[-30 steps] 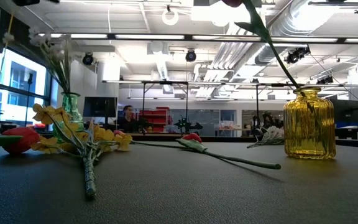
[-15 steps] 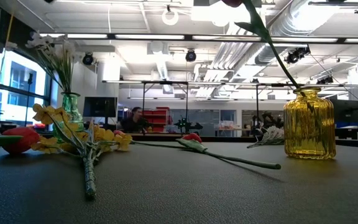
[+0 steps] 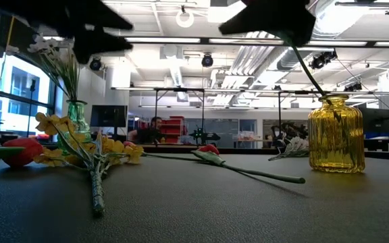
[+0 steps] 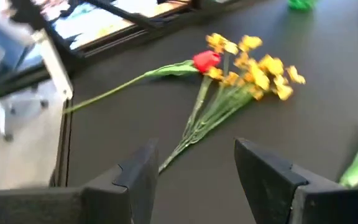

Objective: Sort flowers into vase by color
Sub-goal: Put the bottom right red flower into the yellow flower vase

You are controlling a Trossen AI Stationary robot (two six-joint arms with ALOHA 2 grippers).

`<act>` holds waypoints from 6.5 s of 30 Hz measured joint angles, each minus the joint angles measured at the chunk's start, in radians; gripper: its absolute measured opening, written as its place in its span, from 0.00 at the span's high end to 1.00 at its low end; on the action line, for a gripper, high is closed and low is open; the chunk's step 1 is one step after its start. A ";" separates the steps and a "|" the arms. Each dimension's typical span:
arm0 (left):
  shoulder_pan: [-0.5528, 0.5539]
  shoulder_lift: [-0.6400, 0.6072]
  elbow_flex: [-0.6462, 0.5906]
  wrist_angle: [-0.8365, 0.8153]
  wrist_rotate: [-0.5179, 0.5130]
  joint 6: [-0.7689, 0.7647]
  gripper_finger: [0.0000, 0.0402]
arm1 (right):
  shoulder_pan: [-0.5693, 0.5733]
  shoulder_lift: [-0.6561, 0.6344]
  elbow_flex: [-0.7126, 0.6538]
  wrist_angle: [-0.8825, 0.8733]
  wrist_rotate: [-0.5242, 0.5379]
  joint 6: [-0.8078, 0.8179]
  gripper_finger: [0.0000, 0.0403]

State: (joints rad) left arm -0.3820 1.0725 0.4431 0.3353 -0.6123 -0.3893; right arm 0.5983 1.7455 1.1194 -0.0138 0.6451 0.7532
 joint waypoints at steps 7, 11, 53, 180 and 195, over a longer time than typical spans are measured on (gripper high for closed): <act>0.001 0.104 -0.020 0.057 -0.033 0.060 0.49 | -0.010 0.102 0.077 -0.087 -0.002 0.190 0.51; 0.002 0.116 -0.019 0.106 -0.030 0.144 0.49 | -0.012 0.203 0.239 -0.332 -0.003 0.290 0.51; 0.116 0.115 -0.019 0.141 -0.001 0.233 0.49 | 0.205 0.452 0.647 -1.025 -0.503 1.054 0.95; -0.062 0.727 0.475 0.701 0.597 0.633 0.78 | 0.096 0.109 -0.077 1.183 0.042 -1.174 1.00; -0.104 0.700 0.475 0.528 0.521 0.679 0.99 | 0.097 0.108 -0.075 1.018 0.045 -1.067 0.99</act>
State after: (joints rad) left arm -0.4861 1.7721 0.9180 0.8631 -0.0910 0.2894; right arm 0.6956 1.8532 1.0443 1.0039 0.6904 -0.3141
